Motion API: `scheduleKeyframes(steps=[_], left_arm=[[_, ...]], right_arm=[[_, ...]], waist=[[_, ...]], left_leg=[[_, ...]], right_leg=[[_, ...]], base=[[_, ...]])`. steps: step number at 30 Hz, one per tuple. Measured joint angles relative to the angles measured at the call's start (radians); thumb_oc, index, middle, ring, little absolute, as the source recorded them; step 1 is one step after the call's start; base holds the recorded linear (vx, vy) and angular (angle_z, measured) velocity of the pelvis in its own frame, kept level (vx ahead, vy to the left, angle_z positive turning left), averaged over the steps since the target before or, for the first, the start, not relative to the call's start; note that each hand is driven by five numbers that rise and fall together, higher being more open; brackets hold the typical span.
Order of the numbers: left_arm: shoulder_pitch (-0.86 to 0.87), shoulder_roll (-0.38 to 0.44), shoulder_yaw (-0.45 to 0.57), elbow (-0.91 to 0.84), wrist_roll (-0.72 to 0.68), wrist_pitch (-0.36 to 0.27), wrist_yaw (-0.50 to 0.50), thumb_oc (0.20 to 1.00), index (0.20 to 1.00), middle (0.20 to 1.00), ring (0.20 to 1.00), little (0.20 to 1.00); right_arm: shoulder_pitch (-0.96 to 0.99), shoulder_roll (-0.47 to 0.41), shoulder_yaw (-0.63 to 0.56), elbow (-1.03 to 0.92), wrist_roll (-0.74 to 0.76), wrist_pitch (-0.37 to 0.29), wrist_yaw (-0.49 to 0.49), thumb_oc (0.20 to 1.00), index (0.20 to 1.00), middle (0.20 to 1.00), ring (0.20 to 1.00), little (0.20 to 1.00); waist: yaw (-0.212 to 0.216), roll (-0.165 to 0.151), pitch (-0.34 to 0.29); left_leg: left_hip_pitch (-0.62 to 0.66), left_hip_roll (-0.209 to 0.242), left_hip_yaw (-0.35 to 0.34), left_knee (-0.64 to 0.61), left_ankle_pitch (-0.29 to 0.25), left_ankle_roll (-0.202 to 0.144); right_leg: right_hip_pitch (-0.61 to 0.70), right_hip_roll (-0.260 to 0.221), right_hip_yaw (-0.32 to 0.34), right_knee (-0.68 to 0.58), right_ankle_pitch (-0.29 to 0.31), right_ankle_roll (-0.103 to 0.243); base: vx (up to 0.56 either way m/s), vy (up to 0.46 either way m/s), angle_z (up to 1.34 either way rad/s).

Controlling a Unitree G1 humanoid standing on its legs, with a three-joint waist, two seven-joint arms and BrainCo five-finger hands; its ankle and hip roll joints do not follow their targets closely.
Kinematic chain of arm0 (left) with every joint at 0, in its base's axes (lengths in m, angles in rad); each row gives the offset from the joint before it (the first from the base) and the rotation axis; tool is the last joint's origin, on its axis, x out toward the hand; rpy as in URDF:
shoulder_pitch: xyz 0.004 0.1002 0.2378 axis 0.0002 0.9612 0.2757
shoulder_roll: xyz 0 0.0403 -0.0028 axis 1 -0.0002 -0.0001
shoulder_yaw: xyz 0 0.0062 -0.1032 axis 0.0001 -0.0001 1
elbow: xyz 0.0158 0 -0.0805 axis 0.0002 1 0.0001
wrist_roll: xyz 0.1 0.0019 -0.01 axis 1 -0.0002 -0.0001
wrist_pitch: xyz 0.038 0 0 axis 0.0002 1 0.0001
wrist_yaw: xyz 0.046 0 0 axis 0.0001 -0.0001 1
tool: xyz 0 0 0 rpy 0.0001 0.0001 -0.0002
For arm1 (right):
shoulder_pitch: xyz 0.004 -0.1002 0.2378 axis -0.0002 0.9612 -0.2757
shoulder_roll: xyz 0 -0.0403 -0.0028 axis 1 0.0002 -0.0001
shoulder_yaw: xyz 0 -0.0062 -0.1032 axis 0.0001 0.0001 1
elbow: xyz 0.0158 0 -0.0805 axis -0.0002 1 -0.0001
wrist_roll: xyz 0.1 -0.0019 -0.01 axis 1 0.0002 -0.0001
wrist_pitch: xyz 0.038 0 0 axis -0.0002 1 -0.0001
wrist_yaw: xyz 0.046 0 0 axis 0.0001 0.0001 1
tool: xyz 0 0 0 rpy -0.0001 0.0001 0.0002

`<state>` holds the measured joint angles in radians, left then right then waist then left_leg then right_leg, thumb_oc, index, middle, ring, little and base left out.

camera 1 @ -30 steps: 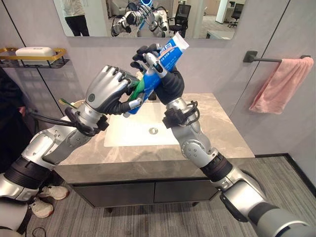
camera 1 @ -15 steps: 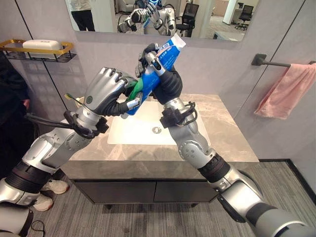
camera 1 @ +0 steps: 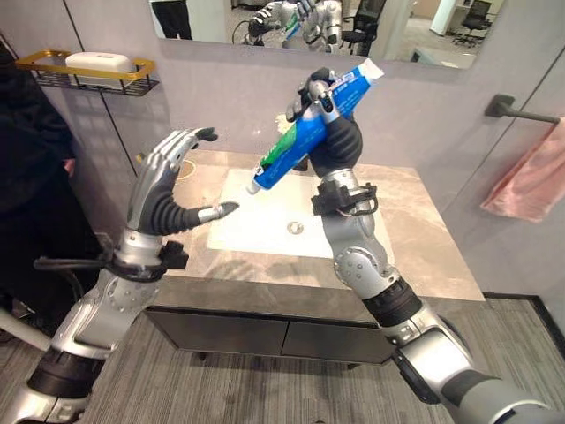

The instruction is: Put brush and paste in cup on sink, flatten towel.

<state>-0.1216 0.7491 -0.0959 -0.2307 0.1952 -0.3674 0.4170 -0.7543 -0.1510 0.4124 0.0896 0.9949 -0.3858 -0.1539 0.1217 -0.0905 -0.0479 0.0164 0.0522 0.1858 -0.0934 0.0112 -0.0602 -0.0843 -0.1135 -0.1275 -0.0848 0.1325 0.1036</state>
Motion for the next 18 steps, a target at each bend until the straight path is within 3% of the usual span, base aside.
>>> scheduleKeyframes(steps=[8, 11, 14, 18], left_arm=[[0.172, -0.066, 0.06, -0.032, -0.301, -0.006, -0.126, 1.0, 1.0, 1.0, 1.0, 1.0], [0.2, -0.133, 0.087, -0.039, -0.355, -0.022, -0.14, 1.0, 1.0, 1.0, 1.0, 1.0], [0.212, -0.114, 0.077, -0.037, -0.376, -0.021, -0.173, 1.0, 1.0, 1.0, 1.0, 1.0], [0.28, -0.033, 0.048, 0.02, -0.396, -0.016, -0.246, 1.0, 1.0, 1.0, 1.0, 1.0]], right_arm=[[0.003, -0.056, -0.061, 0.001, -0.037, -0.001, -0.02, 0.2, 0.2, 0.2, 0.2, 0.2], [0.002, -0.069, -0.075, 0.001, -0.04, -0.001, -0.021, 0.2, 0.2, 0.2, 0.2, 0.2], [-0.013, -0.135, -0.099, -0.001, -0.069, -0.002, -0.037, 0.2, 0.2, 0.2, 0.2, 0.2], [-0.029, -0.19, -0.139, 0.011, -0.089, -0.003, -0.063, 0.2, 0.2, 0.2, 0.2, 0.2]], waist=[[0.061, -0.027, 0.032], [0.072, -0.038, 0.04], [0.089, -0.049, 0.084], [0.104, -0.027, 0.136]], left_leg=[[-0.02, -0.011, -0.07, 0.001, 0.003, 0.004], [-0.039, -0.022, -0.093, 0.017, 0.0, 0.008], [-0.056, -0.03, -0.123, 0.051, -0.008, 0.019], [-0.079, -0.066, -0.171, 0.117, -0.037, 0.051]], right_leg=[[0.019, -0.018, -0.073, 0.0, -0.02, 0.008], [0.021, -0.03, -0.094, 0.001, -0.024, 0.014], [0.02, -0.044, -0.116, 0.034, -0.041, 0.013], [0.015, -0.093, -0.131, 0.153, -0.088, 0.028]], base=[[-0.01, 0.018, 0.25], [-0.03, 0.037, 0.25], [-0.02, 0.083, 0.42], [0.0, 0.112, 0.37]])
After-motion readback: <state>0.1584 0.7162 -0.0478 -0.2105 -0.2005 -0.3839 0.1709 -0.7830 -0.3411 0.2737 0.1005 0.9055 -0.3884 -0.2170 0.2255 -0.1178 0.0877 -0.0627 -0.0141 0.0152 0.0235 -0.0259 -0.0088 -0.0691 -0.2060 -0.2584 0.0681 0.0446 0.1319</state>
